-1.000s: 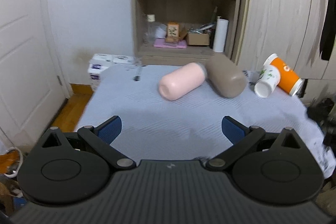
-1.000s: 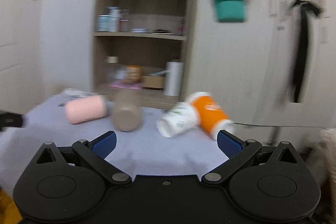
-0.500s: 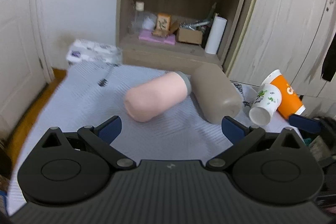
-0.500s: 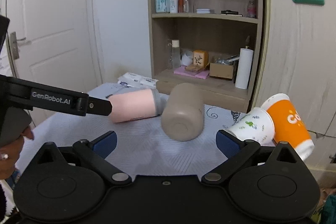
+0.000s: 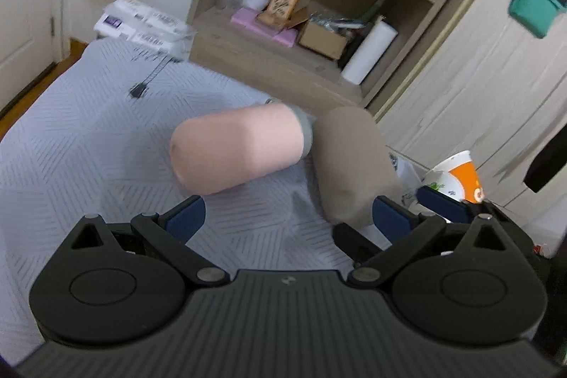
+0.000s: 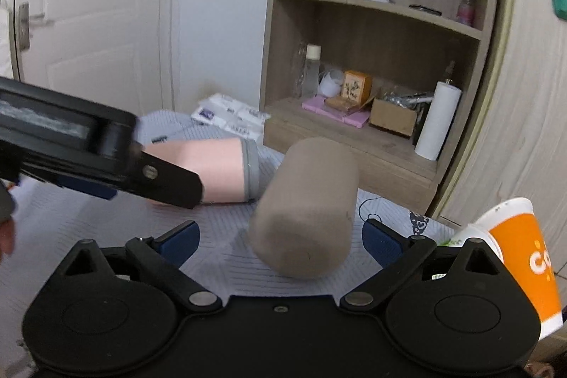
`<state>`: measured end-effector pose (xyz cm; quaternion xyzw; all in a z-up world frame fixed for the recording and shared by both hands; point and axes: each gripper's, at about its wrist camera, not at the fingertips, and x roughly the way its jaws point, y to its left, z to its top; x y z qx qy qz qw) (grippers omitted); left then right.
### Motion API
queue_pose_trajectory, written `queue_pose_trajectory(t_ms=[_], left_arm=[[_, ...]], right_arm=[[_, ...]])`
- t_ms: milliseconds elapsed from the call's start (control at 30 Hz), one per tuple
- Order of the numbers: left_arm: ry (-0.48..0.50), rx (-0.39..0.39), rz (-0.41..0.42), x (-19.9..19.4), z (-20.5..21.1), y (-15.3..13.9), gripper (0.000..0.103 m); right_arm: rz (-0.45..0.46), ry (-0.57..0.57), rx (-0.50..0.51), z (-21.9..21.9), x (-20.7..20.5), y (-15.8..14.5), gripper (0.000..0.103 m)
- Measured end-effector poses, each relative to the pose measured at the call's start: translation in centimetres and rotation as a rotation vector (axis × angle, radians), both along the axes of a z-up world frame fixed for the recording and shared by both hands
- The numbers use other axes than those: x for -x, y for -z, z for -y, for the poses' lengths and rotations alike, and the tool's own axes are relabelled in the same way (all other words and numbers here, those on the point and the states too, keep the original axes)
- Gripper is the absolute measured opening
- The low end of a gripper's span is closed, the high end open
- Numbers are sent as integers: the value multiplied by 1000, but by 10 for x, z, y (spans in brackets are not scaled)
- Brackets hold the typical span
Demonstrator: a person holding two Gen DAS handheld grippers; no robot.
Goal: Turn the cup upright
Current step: 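Move the right gripper onto the lying taupe tumbler's base and grasp it while the left tool approaches, then rotate the taupe tumbler upright with the right gripper while the left gripper pushes its open end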
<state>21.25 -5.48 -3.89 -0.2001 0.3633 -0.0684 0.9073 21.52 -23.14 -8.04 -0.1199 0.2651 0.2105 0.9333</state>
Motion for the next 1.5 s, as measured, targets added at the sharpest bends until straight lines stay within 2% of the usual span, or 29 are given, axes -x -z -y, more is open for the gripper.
queue_pose_trajectory(t_ms=[133, 300, 467, 533, 567, 833, 1033, 1167, 1233, 1400, 1500], left_arm=[[-2, 2, 18, -2, 0, -1, 102], [5, 19, -1, -8, -2, 4, 102], [41, 24, -15, -9, -1, 9, 103], [41, 23, -16, -10, 0, 9, 103], [40, 24, -15, -9, 0, 9, 103], [48, 59, -38, -7, -1, 10, 103], [84, 111, -67, -3, 2, 13, 103], [140, 190, -76, -5, 2, 13, 103], [145, 227, -84, -6, 2, 15, 103], [145, 255, -102, -7, 2, 20, 101], [171, 310, -126, -8, 1, 25, 100]], right_arm=[[-26, 37, -52, 0, -11, 9, 100], [-4, 79, -30, -6, -21, 17, 100], [-39, 103, -67, -2, -26, 20, 100], [-43, 108, -70, -2, -27, 20, 92], [-48, 111, -64, -3, -28, 20, 84], [-75, 150, -71, -4, -18, 19, 83], [-99, 152, -96, 2, 1, 19, 83], [-108, 159, -110, 4, 14, 19, 83], [-129, 187, -144, 8, 20, 19, 83], [-185, 187, -234, 17, 39, 22, 83], [-215, 185, -268, 21, 51, 24, 83]])
